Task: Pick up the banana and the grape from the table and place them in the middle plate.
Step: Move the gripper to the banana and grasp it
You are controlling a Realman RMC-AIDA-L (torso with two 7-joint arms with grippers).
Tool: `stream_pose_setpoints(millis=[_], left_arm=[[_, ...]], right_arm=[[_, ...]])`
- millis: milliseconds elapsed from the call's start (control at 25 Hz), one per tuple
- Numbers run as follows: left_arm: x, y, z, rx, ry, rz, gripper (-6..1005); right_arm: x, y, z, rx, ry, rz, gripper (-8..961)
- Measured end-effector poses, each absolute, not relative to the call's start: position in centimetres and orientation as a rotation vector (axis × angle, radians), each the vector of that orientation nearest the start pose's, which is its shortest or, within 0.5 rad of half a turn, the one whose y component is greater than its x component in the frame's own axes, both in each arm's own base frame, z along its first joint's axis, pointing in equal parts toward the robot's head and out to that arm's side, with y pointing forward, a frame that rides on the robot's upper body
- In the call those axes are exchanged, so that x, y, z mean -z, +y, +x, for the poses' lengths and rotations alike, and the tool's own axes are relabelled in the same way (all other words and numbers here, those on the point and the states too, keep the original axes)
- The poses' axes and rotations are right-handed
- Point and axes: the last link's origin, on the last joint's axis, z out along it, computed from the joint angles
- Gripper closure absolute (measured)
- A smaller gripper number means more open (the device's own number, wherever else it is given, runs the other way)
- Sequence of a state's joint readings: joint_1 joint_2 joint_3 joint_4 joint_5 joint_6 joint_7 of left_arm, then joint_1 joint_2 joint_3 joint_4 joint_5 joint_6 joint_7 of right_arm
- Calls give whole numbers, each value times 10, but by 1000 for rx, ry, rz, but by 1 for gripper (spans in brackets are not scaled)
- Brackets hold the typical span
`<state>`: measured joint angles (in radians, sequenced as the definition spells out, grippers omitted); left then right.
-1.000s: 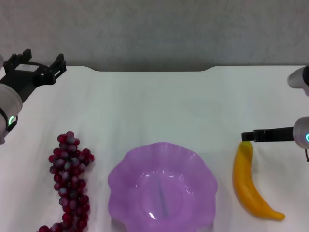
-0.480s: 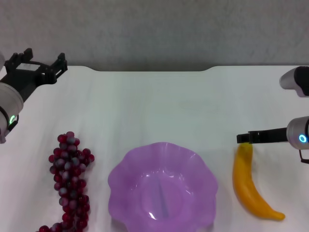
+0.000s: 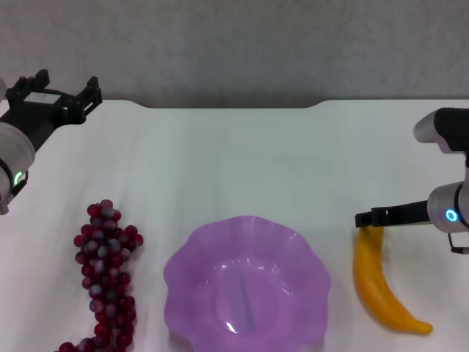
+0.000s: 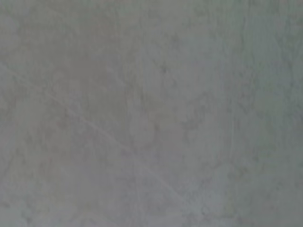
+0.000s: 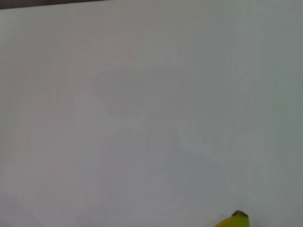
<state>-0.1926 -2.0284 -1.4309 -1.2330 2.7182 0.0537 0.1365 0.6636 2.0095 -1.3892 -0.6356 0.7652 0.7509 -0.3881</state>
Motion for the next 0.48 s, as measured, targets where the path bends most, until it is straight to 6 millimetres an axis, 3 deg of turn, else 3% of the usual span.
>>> stream_pose_setpoints(millis=[480], left_arm=[[-39, 387, -238, 483, -635, -1713, 178]], right_arm=[[43, 409, 292, 131, 1429, -2041, 339]])
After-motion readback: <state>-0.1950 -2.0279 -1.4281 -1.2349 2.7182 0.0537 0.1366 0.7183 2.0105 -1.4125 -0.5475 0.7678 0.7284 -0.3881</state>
